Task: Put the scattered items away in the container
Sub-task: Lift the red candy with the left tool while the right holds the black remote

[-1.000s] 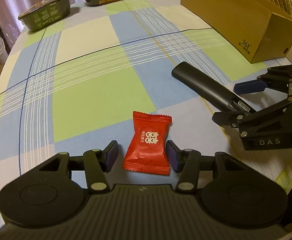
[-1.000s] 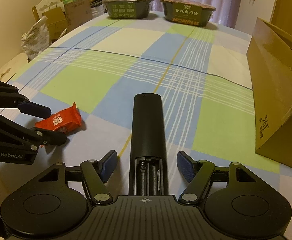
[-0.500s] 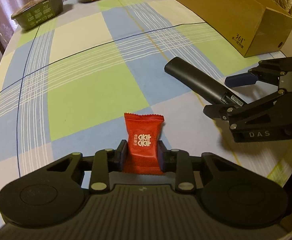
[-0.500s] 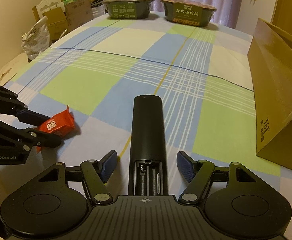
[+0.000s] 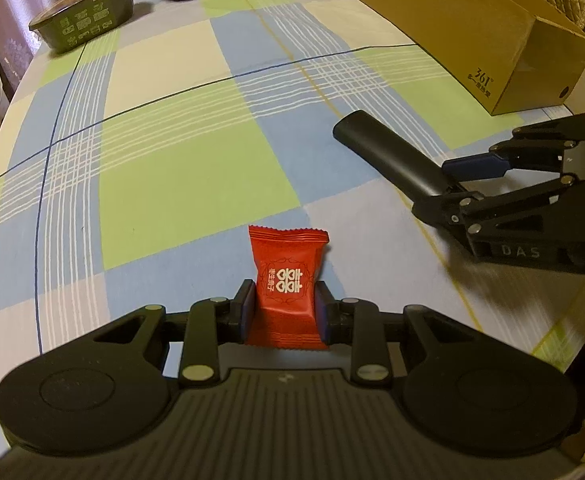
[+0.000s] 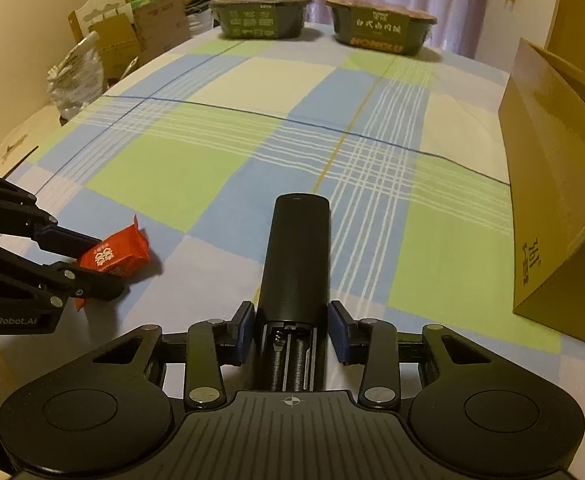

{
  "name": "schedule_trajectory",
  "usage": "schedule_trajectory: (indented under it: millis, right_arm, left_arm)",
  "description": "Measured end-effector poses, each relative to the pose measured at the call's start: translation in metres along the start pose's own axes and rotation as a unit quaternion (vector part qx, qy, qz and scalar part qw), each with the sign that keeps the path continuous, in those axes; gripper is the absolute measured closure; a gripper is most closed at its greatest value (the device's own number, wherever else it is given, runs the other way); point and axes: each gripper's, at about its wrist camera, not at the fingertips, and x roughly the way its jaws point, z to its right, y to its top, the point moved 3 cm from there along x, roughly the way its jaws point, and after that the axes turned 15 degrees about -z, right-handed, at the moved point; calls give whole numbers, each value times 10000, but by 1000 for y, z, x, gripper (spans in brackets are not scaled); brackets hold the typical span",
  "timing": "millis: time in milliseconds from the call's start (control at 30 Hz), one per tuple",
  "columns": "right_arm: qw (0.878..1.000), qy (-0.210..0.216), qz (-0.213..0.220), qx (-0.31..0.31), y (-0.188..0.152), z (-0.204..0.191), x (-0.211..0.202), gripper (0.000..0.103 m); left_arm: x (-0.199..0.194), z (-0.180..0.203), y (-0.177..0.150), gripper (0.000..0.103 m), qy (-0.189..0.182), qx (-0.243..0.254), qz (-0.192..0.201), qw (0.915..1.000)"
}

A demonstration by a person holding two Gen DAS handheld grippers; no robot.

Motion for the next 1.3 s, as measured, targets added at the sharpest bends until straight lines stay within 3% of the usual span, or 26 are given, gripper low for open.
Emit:
schedule_trajectory:
  millis: [733,933,1300]
  right_arm:
    - [9998,-26,65,202,-8,-5,-33,62]
    - [9997,-81,-164,153,-13,-4,-17,61]
    - [9999,-108,6,77,-11,1,-5,61]
  left_arm:
    - [-21,-3,-7,78,-86,-268,163,9995]
    - [-18,1,-9,78,-126,-256,141,9995]
    - [-12,1,-11,78,-121,-262,74,9996]
